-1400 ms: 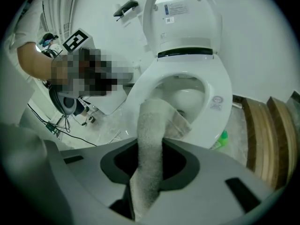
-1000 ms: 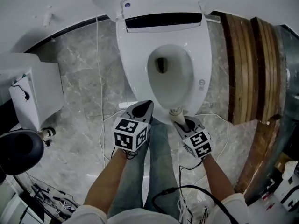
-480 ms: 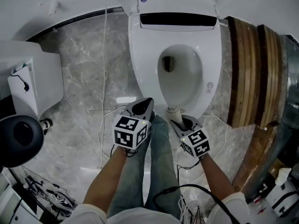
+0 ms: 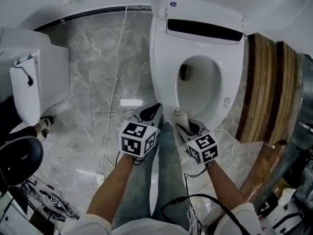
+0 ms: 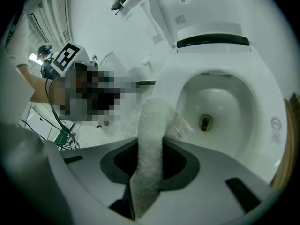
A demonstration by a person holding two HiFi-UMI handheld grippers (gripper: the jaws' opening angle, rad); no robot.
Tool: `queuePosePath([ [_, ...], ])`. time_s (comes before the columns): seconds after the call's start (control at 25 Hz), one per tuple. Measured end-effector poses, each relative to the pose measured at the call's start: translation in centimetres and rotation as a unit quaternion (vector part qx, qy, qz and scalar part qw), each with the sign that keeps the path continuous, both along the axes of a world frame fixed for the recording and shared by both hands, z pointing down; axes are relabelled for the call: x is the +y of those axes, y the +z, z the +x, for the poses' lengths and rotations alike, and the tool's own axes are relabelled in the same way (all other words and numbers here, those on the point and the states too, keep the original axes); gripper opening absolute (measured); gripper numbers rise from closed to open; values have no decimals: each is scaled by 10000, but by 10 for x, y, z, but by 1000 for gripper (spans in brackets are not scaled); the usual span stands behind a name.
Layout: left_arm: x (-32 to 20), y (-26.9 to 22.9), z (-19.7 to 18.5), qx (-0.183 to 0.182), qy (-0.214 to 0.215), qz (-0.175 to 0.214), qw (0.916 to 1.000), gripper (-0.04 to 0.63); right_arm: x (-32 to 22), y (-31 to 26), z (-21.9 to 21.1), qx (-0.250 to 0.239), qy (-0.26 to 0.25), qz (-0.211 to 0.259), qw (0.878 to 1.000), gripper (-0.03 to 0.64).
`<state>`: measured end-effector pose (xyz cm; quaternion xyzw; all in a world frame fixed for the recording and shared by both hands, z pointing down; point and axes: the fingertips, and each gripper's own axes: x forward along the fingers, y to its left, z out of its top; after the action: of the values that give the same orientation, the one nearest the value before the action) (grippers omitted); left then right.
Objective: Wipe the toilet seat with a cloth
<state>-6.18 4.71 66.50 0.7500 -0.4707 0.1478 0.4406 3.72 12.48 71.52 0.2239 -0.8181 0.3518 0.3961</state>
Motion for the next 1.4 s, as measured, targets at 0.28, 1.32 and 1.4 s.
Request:
queuePosePath([
  [0.28,-12,1,-19,26,-237,11,9997,11,-25,-2,-23,-228,51,-119,9997,101],
  [1.32,-40,6,-43,63,-627,-48,9980,11,-138,-8,-80,-542,-360,468,9968,101],
  [1.4,-41,7,-43,57,-650,-66,9978,11,-149,-9,-83,-556,-391,519,9963,101],
])
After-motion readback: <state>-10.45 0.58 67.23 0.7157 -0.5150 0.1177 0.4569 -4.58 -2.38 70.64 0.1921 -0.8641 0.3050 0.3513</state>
